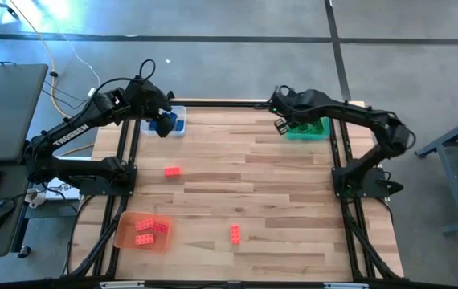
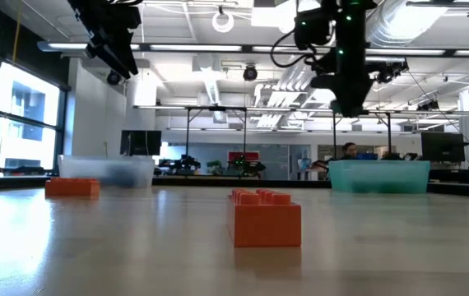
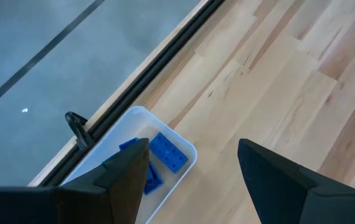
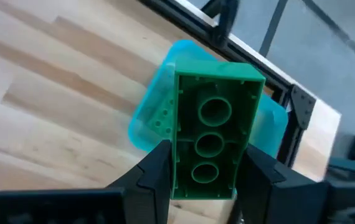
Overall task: Sort & place blocks by color
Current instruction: Put the green game piece into the green bin
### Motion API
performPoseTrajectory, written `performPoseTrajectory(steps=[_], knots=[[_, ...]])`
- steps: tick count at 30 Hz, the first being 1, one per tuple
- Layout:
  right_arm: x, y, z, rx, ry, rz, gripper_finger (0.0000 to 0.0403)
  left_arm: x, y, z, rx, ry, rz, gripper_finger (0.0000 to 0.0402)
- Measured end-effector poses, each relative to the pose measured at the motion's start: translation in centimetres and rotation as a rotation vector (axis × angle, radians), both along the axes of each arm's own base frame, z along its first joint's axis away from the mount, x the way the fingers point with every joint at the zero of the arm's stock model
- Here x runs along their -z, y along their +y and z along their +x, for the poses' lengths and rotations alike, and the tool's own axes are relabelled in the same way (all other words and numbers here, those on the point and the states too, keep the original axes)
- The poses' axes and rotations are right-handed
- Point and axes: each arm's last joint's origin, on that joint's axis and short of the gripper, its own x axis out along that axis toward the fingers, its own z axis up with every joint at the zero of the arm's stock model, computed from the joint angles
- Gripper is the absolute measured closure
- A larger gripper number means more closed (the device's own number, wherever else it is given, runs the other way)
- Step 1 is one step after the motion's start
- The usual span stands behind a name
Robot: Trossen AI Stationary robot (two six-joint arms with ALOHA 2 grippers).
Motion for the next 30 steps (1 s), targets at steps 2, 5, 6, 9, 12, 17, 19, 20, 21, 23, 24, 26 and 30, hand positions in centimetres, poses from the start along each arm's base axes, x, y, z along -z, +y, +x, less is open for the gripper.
performPoseTrajectory(steps=[2,5,6,9,12,17,19,20,21,23,24,26,30], knots=[[0.5,-0.2,-1.1,0.032,-0.06,-0.006,0.0291,0.0,0.0,0.0,-0.011,-0.008,-0.006,0.0169],[2.0,-0.8,-2.3,0.08,-0.125,-0.004,0.0291,0.0,0.0,0.0,-0.041,-0.029,-0.022,0.0169],[2.5,-1.1,-2.7,0.095,-0.139,-0.006,0.0291,0.0,0.0,0.0,-0.053,-0.038,-0.028,0.0169],[4.1,-2.1,-3.6,0.154,-0.172,-0.021,0.0291,0.0,0.0,0.0,-0.086,-0.06,-0.046,0.0169],[5.8,-3.2,-4.2,0.182,-0.212,-0.02,0.0291,0.0,0.0,0.0,-0.111,-0.079,-0.065,0.0169],[7.8,-4.7,-5.7,0.204,-0.249,-0.008,0.0291,0.2,-0.2,-0.1,-0.116,-0.06,-0.087,0.0169],[8.5,-5.2,-6.4,0.218,-0.248,-0.001,0.0291,0.3,-0.3,-0.2,-0.118,-0.047,-0.099,0.0169],[8.8,-5.4,-6.8,0.22,-0.252,0.008,0.029,0.4,-0.4,-0.3,-0.12,-0.039,-0.107,0.0169],[9.0,-5.6,-7.1,0.217,-0.253,0.016,0.0288,0.4,-0.4,-0.4,-0.12,-0.033,-0.114,0.0169],[9.4,-5.8,-7.5,0.213,-0.256,0.03,0.0284,0.5,-0.5,-0.4,-0.115,-0.029,-0.127,0.0169],[9.6,-5.8,-7.7,0.215,-0.255,0.036,0.0283,0.5,-0.5,-0.4,-0.113,-0.026,-0.133,0.0169],[9.8,-5.9,-7.9,0.22,-0.252,0.042,0.0282,0.6,-0.6,-0.5,-0.11,-0.017,-0.145,0.0169],[9.9,-6.1,-8.2,0.178,-0.276,0.095,0.028,0.8,-0.8,-0.7,-0.129,-0.001,-0.182,0.0169]])
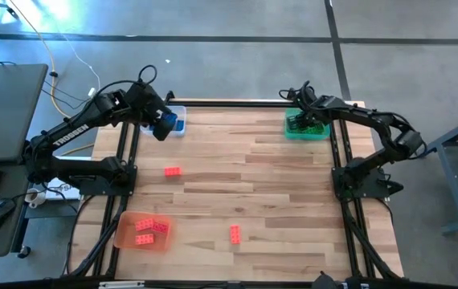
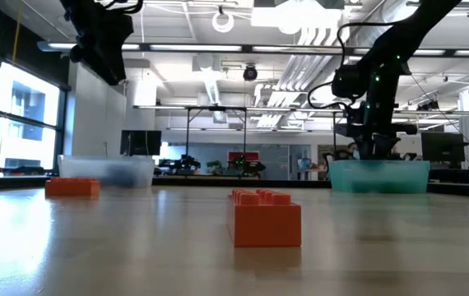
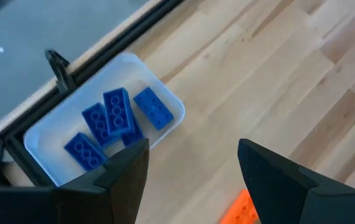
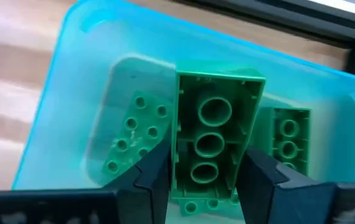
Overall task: Sort & place blocks by color
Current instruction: Put the green game piece into the green bin, then put the orange game piece into the orange bin
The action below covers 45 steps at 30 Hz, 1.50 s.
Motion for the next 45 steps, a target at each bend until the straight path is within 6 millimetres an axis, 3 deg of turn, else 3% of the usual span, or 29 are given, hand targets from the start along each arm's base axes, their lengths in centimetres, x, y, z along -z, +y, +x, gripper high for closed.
performPoseTrajectory(steps=[4,8,14,18,24,32,45], knots=[[0.0,-0.1,-0.2,-0.033,-0.002,0.012,0.0275,0.2,-0.3,0.0,0.037,-0.023,-0.068,0.0169],[0.0,-0.2,-0.3,-0.031,0.0,0.017,0.0247,0.6,-0.7,0.2,0.081,-0.046,-0.123,0.0169],[0.0,-0.2,-0.4,-0.044,0.009,0.018,0.0176,2.9,-1.6,0.8,0.147,0.011,-0.191,0.016],[-0.3,-0.4,-0.2,-0.056,0.006,0.008,0.0152,4.4,-2.3,0.9,0.138,0.043,-0.247,0.0141],[-1.6,-1.0,0.2,-0.078,-0.012,-0.029,0.0147,5.2,-3.1,1.4,0.103,0.035,-0.31,0.0127],[-4.2,-1.9,1.2,-0.1,-0.082,-0.073,0.0146,7.1,-4.8,2.1,0.344,0.125,-0.28,0.0126],[-9.0,-3.0,2.7,-0.158,-0.25,-0.138,0.0146,10.5,-6.5,3.1,0.487,0.152,-0.232,0.0127]])
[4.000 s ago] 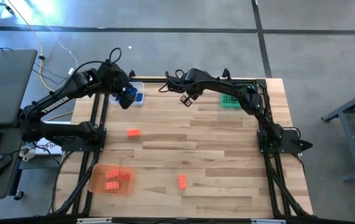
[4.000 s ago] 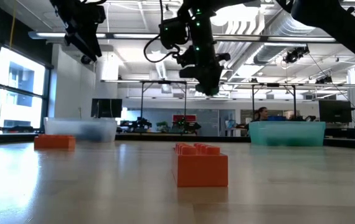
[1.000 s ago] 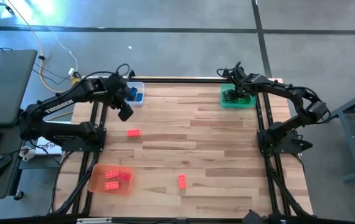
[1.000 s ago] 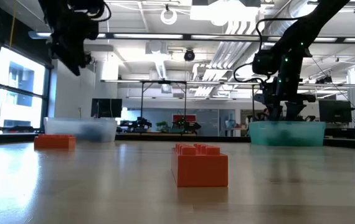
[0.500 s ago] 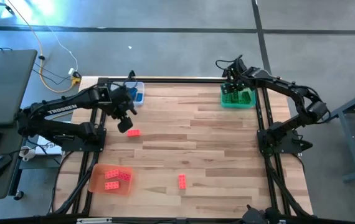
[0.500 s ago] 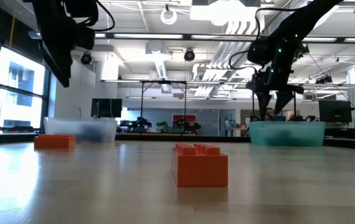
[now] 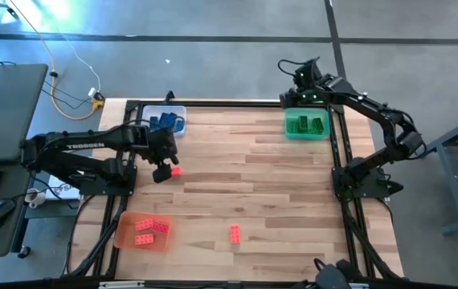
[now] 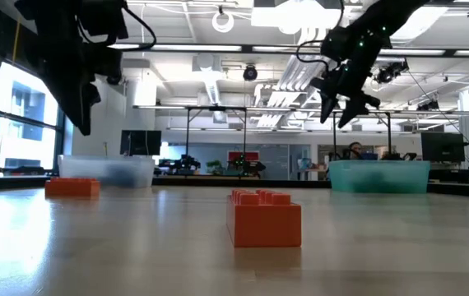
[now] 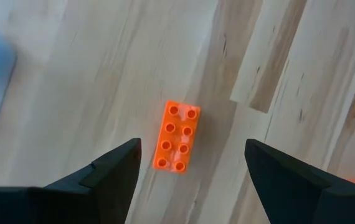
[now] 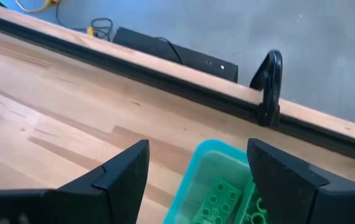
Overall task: Sort & place blocks by color
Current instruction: Put the orange game piece into the orange bin
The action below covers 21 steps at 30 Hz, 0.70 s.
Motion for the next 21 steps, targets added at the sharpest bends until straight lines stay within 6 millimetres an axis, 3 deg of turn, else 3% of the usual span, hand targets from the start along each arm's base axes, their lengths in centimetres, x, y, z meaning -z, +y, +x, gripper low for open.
performPoseTrajectory(steps=[7,21], knots=[[-0.6,0.4,0.8,-0.035,-0.014,-0.021,0.0146,1.1,0.1,0.7,-0.002,0.066,-0.015,0.0127],[-0.6,0.7,1.1,-0.042,-0.009,-0.026,0.0146,6.1,1.1,3.0,-0.011,0.347,-0.102,0.0127]])
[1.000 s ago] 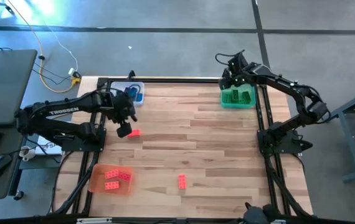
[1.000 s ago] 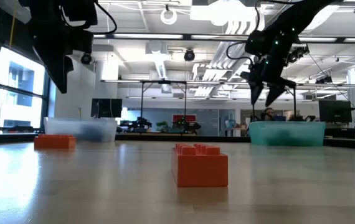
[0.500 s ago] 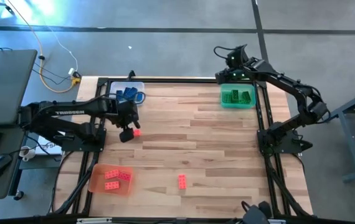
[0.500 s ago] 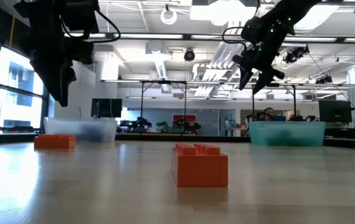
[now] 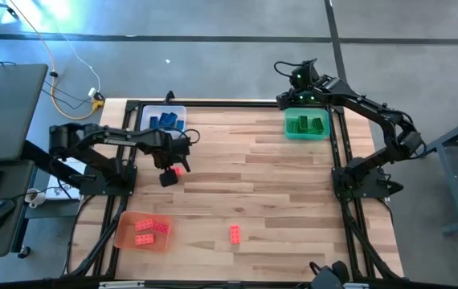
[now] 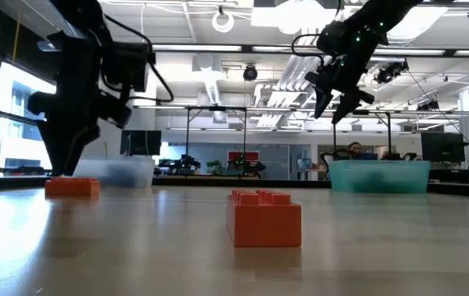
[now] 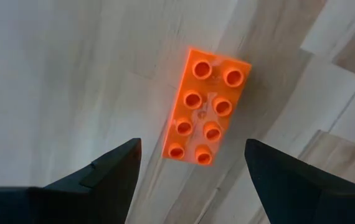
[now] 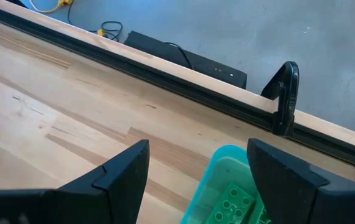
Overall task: Sort & place blocks by color
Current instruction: Put the orange game piece into the orange bin
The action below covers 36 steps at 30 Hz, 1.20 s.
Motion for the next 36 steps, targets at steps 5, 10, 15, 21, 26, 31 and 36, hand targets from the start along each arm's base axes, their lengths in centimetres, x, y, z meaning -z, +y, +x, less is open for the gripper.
performPoseTrajectory(steps=[5,10,15,21,26,31,36], knots=[[0.0,0.0,0.0,-0.001,0.001,0.0,0.0146,1.0,0.2,0.6,0.005,0.03,-0.023,0.0129],[0.0,0.0,0.0,-0.002,0.002,0.0,0.0146,1.5,0.6,1.5,0.005,-0.022,0.007,0.0127],[0.0,0.0,0.0,-0.003,0.007,0.004,0.0146,2.2,0.8,1.7,-0.025,0.006,0.033,0.0137],[0.1,0.1,-0.1,-0.005,0.01,0.005,0.0146,2.8,0.8,2.0,-0.025,0.032,0.014,0.0189],[0.1,0.1,-0.1,-0.018,0.021,0.002,0.0146,2.7,0.8,2.0,-0.025,0.018,0.001,0.0253],[0.1,0.1,-0.1,-0.034,0.03,-0.006,0.0146,1.7,0.7,1.9,-0.044,-0.026,-0.001,0.0291],[0.1,0.1,-0.1,-0.052,0.04,-0.014,0.0151,-0.7,0.6,2.3,-0.057,-0.07,0.011,0.0291]])
